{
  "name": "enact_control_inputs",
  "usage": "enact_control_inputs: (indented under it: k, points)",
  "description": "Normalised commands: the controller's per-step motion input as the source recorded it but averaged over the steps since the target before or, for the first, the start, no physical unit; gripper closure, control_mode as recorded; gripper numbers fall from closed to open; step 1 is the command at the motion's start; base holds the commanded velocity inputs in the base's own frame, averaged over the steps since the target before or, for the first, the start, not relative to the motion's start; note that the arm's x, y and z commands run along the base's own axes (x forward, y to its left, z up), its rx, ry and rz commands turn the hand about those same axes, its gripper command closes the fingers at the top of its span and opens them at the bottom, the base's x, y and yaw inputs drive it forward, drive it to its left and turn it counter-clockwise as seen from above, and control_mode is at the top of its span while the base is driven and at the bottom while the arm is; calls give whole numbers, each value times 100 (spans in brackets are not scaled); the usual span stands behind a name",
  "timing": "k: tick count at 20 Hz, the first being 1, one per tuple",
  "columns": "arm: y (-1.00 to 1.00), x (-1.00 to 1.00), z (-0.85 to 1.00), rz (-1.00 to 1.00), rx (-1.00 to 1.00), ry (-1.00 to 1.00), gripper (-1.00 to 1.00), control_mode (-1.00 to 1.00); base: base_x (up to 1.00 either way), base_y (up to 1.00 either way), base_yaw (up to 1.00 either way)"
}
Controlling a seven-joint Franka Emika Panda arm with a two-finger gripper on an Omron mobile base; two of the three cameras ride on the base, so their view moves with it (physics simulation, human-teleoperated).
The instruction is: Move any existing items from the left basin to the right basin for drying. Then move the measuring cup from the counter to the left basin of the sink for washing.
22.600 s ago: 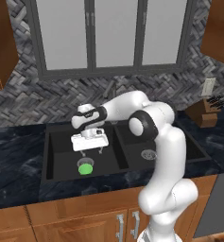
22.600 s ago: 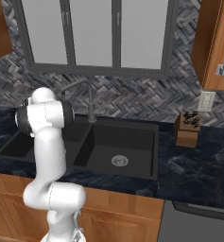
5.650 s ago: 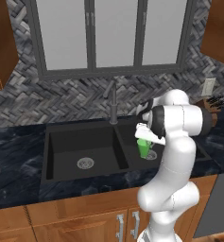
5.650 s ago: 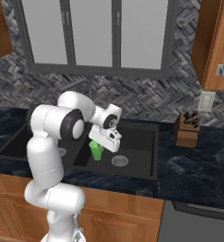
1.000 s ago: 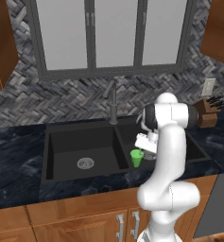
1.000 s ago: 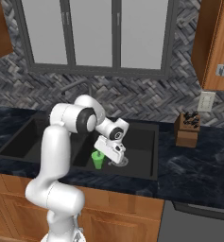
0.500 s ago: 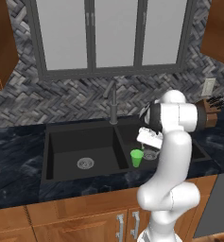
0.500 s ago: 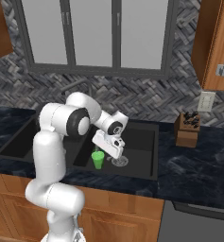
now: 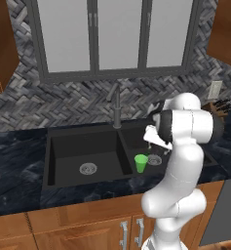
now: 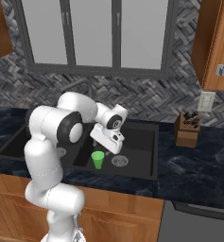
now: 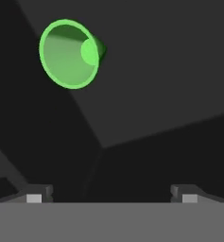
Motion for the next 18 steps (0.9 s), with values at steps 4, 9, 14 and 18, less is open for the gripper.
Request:
enact_control_inputs:
  k: [4, 9, 14, 18]
  points:
    - [5, -18, 52, -1, 0, 0, -100, -100, 0, 0, 0]
    - [16, -19, 44, -3, 0, 0, -100, -100, 0, 0, 0]
    - [30, -16, 38, -2, -2, 0, -100, -100, 0, 0, 0]
    - [32, -21, 33, 0, -5, 0, -100, -100, 0, 0, 0]
